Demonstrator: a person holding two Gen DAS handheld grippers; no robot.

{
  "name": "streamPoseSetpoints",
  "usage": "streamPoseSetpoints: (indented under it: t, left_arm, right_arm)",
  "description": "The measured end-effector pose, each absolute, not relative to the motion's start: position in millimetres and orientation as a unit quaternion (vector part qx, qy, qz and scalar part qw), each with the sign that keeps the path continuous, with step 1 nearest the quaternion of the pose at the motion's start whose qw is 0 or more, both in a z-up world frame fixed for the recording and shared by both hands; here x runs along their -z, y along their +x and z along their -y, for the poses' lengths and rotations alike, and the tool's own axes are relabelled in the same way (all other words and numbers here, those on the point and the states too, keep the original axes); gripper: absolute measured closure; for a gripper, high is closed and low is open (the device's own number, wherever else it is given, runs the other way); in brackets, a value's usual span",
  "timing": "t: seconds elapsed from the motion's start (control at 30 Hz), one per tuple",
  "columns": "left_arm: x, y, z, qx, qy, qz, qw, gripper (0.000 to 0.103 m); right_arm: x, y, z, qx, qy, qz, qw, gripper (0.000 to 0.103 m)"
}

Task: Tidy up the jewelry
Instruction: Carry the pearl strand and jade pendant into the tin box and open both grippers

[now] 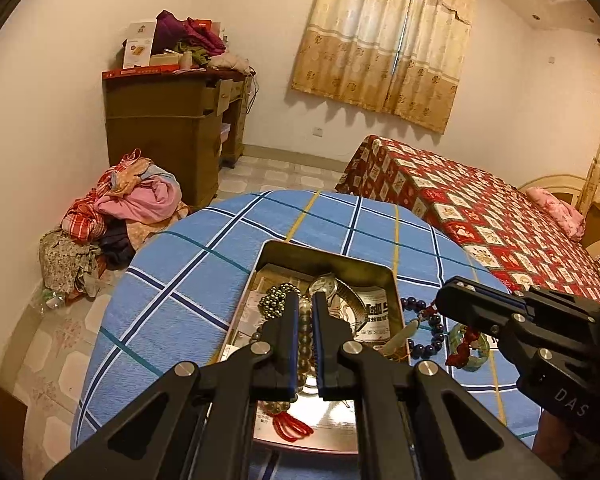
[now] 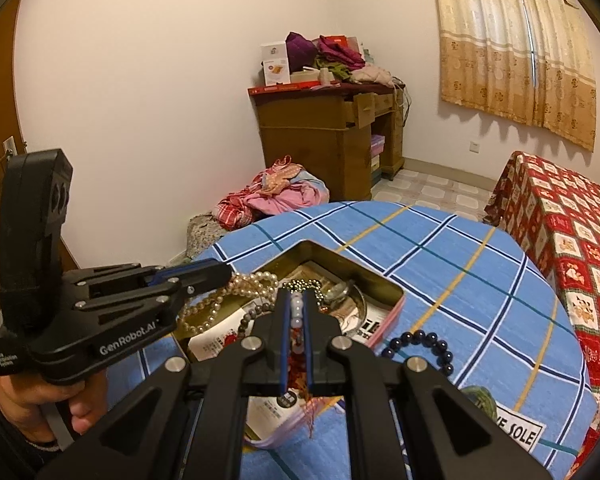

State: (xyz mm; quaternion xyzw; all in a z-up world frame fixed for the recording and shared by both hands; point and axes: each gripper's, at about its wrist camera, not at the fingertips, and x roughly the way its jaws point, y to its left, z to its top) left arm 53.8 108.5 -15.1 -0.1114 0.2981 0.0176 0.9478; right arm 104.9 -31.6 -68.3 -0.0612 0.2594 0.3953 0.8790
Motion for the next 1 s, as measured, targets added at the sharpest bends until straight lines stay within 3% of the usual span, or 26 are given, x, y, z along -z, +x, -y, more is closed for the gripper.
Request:
streamPoseSetpoints:
  t: [0.87, 0.93, 0.97, 1.0]
  left_arm:
    - [42.1, 68.5, -112.7, -0.045, -0.091, -0.333, 0.938, 0.097]
    - [42.1, 67.4, -112.7, -0.048, -0.087, -0.334, 0.937, 0.097]
    - [41.6, 67.3, -112.0, -0.049, -0.085, -0.334, 0.938, 0.093]
    - [40.6, 66.3, -111.6, -0.050, -0.082, -0.333, 0.938, 0.089]
  right_arm:
    - [114.1, 119.1, -0.7, -0.394, -0.087, -0.314, 0.859, 0.095]
    - [119.4, 120.2, 0.5, -0.389, -0.087, -0.322, 0.859, 0.090]
    - [121.5, 121.1, 1.7, -0.387, -0.086, -0.326, 0.858, 0.082]
    - [122.5, 121.3, 3.5, -0.384, -0.084, -0.328, 0.859, 0.065]
